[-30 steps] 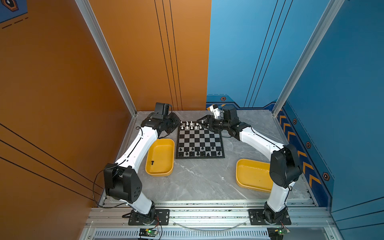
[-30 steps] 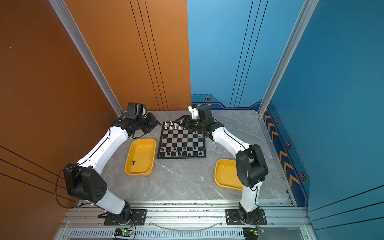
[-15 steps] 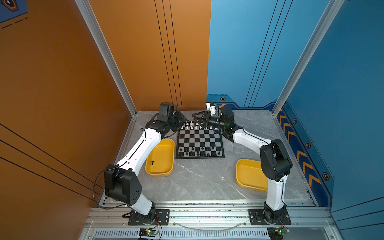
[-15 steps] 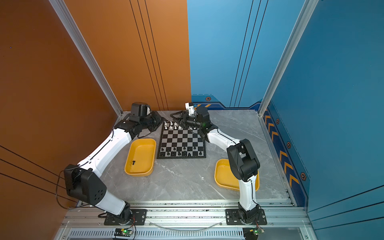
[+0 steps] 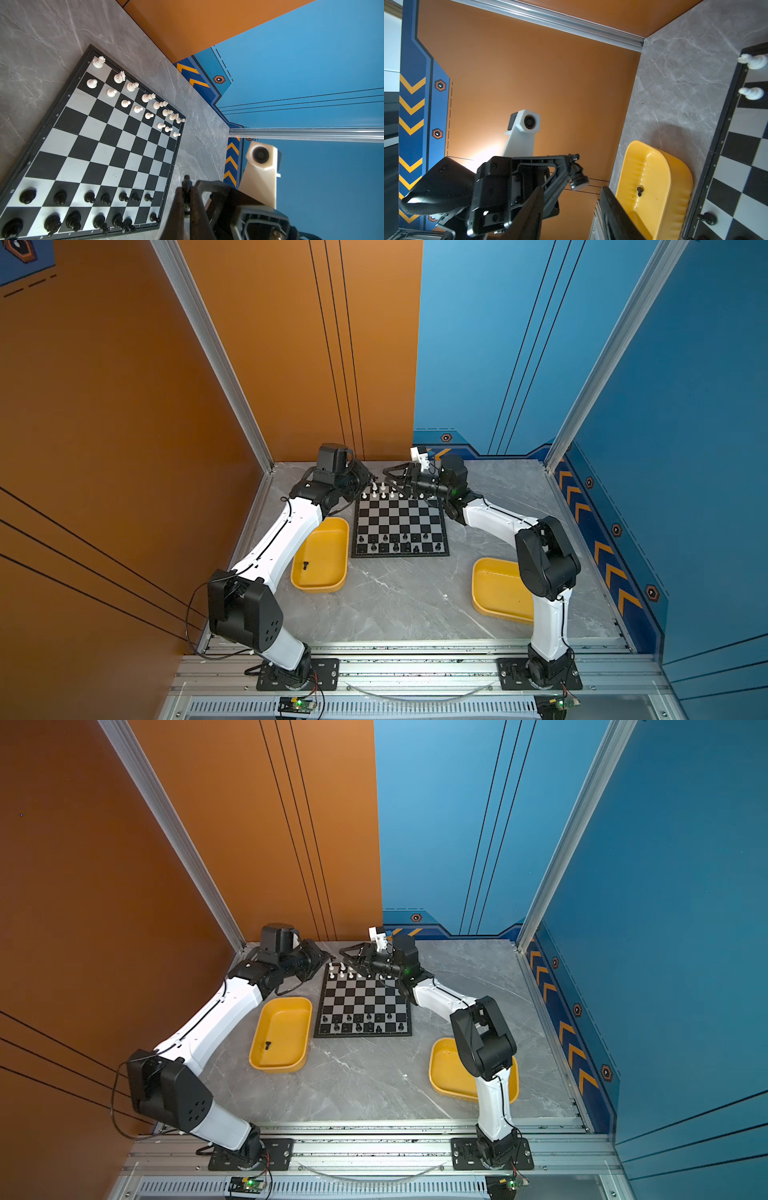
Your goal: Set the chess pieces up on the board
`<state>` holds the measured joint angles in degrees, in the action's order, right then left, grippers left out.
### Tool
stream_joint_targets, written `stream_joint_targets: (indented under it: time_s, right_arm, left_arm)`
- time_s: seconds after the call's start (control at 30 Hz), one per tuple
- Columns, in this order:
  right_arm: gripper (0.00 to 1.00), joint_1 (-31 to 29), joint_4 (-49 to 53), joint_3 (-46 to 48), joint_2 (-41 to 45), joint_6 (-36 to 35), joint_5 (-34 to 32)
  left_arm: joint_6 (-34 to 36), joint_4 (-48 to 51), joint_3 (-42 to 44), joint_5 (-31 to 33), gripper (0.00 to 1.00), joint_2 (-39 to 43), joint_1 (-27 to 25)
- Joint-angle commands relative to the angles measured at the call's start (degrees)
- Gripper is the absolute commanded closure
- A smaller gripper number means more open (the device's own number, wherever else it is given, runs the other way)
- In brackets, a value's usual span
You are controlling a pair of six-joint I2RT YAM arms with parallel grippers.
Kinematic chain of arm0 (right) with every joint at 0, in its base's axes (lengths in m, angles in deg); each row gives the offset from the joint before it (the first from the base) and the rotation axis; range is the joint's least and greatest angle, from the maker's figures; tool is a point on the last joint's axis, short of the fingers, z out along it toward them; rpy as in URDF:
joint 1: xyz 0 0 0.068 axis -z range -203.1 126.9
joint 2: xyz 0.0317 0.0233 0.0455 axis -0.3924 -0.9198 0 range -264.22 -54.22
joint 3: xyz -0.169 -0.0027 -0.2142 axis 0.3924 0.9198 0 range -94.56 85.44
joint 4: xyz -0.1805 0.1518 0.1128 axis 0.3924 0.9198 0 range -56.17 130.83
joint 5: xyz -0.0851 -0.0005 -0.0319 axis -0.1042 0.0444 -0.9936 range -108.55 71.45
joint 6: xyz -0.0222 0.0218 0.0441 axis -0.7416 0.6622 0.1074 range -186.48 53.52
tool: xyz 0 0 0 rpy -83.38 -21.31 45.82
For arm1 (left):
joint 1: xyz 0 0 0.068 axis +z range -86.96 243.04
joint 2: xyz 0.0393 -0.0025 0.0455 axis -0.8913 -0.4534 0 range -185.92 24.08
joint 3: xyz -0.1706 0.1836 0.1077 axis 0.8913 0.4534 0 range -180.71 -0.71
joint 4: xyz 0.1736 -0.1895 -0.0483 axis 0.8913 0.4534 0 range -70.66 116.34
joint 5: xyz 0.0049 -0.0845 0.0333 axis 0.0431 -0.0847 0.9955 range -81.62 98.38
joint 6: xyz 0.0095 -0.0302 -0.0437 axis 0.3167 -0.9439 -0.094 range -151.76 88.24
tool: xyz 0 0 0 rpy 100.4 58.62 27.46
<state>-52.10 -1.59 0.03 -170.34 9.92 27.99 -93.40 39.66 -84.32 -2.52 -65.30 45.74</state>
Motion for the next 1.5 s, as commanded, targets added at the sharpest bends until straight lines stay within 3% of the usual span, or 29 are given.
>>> stream_joint_targets:
  time_s: [0.0, 1.47]
  right_arm:
    - [0.54, -0.54, -1.71, -1.7, -1.0, 0.67, 1.93]
    - [0.74, -2.03, -0.23, -3.02, -0.8, -0.9, 2.68]
  left_arm:
    - [-0.62, -1.25, -1.51, 0.96, 0.94, 0.22, -0.71]
    - [-0.01, -1.48, -1.4, 0.67, 0.93, 0.03, -1.99]
